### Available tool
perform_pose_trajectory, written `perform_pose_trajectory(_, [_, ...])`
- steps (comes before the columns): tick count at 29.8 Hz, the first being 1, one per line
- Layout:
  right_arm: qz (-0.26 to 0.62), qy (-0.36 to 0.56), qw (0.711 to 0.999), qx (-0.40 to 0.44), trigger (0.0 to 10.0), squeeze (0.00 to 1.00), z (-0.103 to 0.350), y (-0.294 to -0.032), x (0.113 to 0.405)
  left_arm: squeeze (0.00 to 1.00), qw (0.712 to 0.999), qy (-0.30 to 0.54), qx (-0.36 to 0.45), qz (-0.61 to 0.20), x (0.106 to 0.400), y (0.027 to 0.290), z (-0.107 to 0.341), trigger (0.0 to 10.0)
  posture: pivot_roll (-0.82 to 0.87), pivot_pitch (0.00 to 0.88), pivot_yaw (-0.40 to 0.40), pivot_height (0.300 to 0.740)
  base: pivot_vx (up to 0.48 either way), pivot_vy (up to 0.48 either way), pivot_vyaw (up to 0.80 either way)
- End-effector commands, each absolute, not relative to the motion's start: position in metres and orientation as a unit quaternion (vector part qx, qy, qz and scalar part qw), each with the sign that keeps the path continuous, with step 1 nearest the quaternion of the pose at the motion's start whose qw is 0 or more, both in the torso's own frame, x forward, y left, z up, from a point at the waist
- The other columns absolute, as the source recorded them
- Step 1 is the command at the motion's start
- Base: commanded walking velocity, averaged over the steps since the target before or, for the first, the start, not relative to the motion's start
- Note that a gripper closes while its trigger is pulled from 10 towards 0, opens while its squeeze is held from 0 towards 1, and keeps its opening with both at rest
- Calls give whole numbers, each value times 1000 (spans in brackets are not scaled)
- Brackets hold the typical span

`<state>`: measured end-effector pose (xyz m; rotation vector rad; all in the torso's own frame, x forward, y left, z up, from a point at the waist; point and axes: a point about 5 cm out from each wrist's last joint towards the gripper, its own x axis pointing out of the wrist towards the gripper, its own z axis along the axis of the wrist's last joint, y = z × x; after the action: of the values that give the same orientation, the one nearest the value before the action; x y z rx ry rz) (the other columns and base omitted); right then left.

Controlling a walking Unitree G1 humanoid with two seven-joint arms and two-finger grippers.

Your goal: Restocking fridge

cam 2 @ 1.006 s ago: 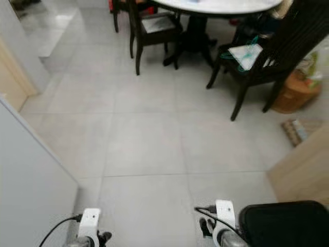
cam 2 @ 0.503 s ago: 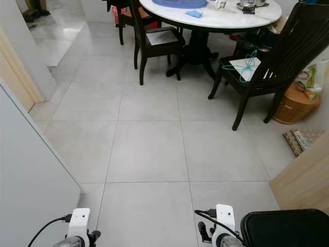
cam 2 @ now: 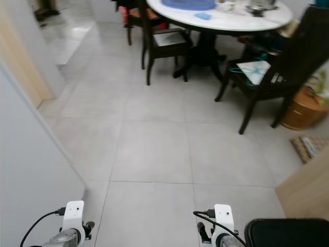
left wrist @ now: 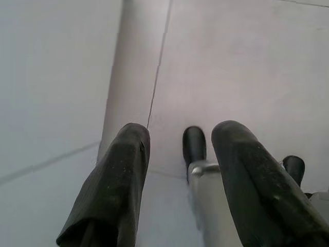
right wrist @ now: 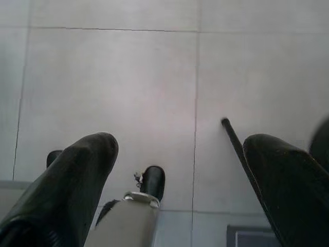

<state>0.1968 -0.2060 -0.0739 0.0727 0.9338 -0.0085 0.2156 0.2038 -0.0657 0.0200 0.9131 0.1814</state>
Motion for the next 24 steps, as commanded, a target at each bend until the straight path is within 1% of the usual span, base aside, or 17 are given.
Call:
perform_pose_trajectory(1, [-1,458,888,29,10000,0,-75,-208,195,0,883,460,11,89,208,204,-71,10000,-125,9,-28,740,0,0,800])
perform_pose_trajectory(4, [9,467,884,14,10000,0,-75,-209,195,0,884,459,5,88,208,203,-71,10000,-127,9,-31,740,0,0,800])
perform_pose_trajectory(17, [13,467,884,10,10000,0,-75,-209,195,0,884,460,2,86,208,202,-71,10000,-131,12,-33,740,0,0,800])
perform_pose_trajectory(24, [22,474,880,-2,10000,0,-76,-209,193,0,881,465,2,84,206,203,-72,10000,-138,0,-28,740,0,0,800])
